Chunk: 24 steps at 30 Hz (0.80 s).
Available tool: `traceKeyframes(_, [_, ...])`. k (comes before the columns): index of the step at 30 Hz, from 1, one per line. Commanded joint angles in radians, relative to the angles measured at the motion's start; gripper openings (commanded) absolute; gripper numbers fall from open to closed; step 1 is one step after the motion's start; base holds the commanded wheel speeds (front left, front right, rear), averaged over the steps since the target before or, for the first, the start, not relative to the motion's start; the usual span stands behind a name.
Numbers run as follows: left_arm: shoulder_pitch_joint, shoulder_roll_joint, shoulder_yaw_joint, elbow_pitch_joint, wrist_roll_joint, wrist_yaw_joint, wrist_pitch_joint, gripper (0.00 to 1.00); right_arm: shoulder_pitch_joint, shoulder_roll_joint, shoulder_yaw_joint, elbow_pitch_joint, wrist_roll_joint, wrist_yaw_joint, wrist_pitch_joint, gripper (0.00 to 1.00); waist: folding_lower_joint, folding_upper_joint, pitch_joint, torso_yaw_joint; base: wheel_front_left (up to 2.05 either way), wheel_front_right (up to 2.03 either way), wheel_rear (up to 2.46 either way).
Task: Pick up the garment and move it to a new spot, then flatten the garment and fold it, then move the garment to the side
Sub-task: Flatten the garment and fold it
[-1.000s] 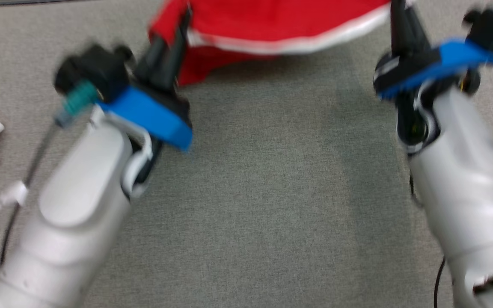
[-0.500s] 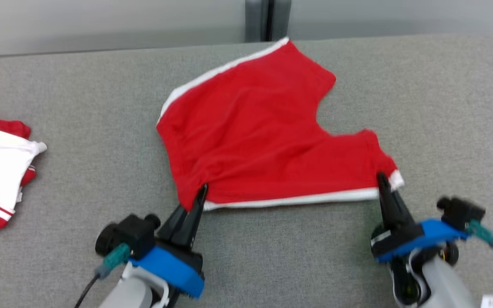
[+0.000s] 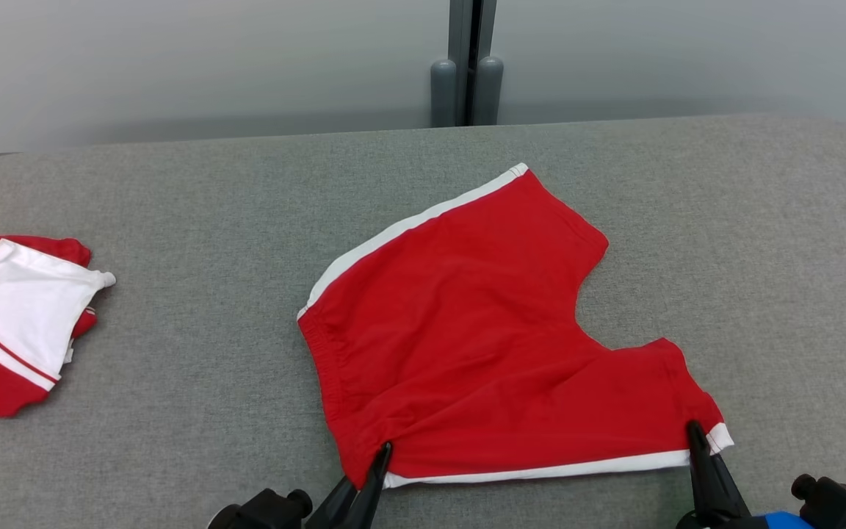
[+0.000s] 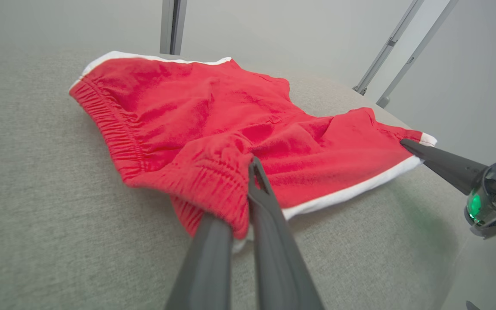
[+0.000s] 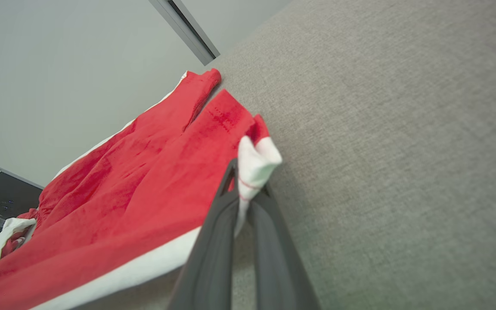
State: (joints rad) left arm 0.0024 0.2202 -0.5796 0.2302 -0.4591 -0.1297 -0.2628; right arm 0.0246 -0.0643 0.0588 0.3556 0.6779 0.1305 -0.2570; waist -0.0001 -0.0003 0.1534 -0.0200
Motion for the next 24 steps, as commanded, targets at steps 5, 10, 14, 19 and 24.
traceKeyframes(5, [-0.010, -0.012, -0.008, 0.000, -0.005, -0.001, -0.003, 0.00, 0.008, 0.007, -0.031, -0.023, -0.006, 0.000, 0.018, 0.00, 0.0001, 0.0003, -0.007, 0.012, 0.00, 0.00, 0.00])
traceKeyframes(10, [-0.040, -0.016, -0.016, 0.002, -0.008, -0.001, -0.003, 0.00, -0.039, 0.008, -0.055, -0.042, -0.023, 0.000, 0.030, 0.00, 0.0001, 0.0003, -0.006, 0.022, 0.00, 0.00, 0.00])
traceKeyframes(14, [-0.072, -0.020, -0.020, 0.004, -0.014, -0.001, -0.003, 0.00, -0.095, 0.008, -0.074, -0.047, -0.040, 0.000, 0.036, 0.00, 0.0001, 0.0003, 0.007, 0.030, 0.00, 0.00, 0.00])
traceKeyframes(19, [-0.126, -0.029, -0.037, 0.010, -0.024, -0.001, -0.003, 0.00, -0.206, 0.004, -0.094, -0.034, -0.060, 0.000, 0.046, 0.00, 0.0001, 0.0003, 0.031, 0.046, 0.00, 0.00, 0.00])
traceKeyframes(24, [-0.184, -0.038, -0.052, 0.015, -0.038, -0.001, -0.003, 0.00, -0.306, 0.003, -0.115, 0.001, -0.078, 0.000, 0.063, 0.00, 0.0001, 0.0003, 0.053, 0.060, 0.00, 0.00, 0.00])
